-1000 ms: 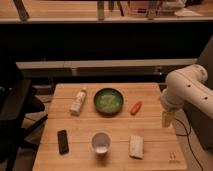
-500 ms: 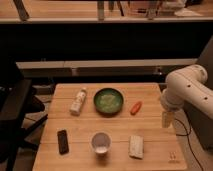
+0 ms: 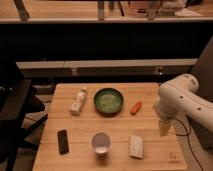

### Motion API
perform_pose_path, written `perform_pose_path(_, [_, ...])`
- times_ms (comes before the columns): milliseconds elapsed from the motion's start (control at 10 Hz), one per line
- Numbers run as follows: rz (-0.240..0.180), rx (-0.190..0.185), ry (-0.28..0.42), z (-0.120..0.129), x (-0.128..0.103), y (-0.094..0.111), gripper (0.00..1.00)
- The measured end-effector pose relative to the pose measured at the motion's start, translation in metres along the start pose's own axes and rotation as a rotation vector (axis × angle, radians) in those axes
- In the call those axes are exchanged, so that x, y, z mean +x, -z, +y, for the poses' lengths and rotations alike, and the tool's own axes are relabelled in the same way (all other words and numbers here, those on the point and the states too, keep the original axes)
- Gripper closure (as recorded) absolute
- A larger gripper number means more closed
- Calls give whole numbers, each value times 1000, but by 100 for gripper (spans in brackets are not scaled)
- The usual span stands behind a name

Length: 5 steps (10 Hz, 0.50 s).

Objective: Place the white sponge in the ceramic bowl

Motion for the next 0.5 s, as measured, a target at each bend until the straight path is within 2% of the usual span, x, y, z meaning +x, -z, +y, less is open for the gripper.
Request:
perform_pose_path(300, [6, -3, 92, 9, -18, -8, 20])
perform_pose_path(500, [6, -4, 126, 14, -24, -14, 20])
